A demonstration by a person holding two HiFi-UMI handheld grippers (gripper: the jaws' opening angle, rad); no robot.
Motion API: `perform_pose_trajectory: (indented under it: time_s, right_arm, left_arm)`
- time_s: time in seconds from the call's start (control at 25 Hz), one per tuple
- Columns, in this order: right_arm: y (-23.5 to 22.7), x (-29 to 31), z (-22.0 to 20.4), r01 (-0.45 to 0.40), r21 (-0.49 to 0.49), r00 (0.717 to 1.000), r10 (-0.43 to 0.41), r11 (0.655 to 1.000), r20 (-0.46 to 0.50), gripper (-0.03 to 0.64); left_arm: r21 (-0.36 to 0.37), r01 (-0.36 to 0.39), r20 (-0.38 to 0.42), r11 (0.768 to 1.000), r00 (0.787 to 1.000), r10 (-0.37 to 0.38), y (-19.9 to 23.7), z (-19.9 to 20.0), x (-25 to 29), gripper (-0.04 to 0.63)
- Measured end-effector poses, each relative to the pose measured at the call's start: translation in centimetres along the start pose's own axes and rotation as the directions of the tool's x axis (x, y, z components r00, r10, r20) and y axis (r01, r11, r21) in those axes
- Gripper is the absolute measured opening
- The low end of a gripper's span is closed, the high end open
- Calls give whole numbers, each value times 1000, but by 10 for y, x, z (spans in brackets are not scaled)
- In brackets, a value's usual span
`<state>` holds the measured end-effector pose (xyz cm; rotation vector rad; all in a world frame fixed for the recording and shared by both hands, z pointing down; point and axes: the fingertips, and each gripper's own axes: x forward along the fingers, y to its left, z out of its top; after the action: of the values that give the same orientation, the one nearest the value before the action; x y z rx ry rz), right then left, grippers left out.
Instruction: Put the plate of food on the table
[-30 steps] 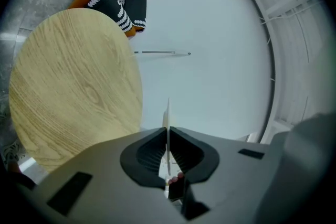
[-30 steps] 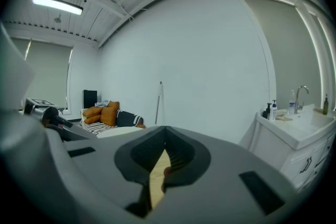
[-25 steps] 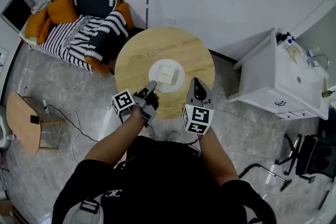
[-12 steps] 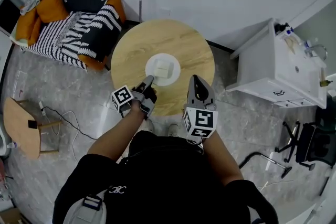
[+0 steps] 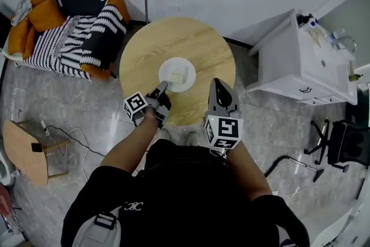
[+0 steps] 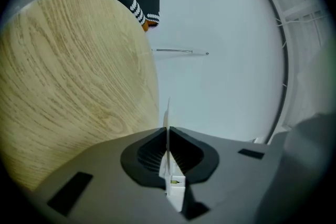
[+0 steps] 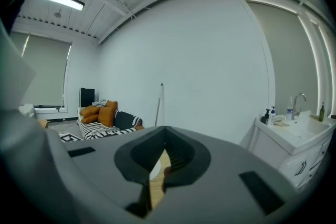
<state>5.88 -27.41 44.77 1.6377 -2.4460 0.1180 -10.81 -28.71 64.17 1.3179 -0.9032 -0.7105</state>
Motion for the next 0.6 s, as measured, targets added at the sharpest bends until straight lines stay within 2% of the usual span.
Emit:
perform_pose_trajectory:
  time_s: [0.32, 0.6]
  right_arm:
    - [2, 1, -5, 34, 11, 999, -34, 999, -28, 5]
    - [7, -1, -8, 57, 9, 997, -56, 998, -45, 5]
  left_arm:
    - [-26, -20, -38, 999, 999, 19, 19, 9, 2, 20]
    - [-16, -53, -71, 998, 996, 52, 30, 11, 5, 19]
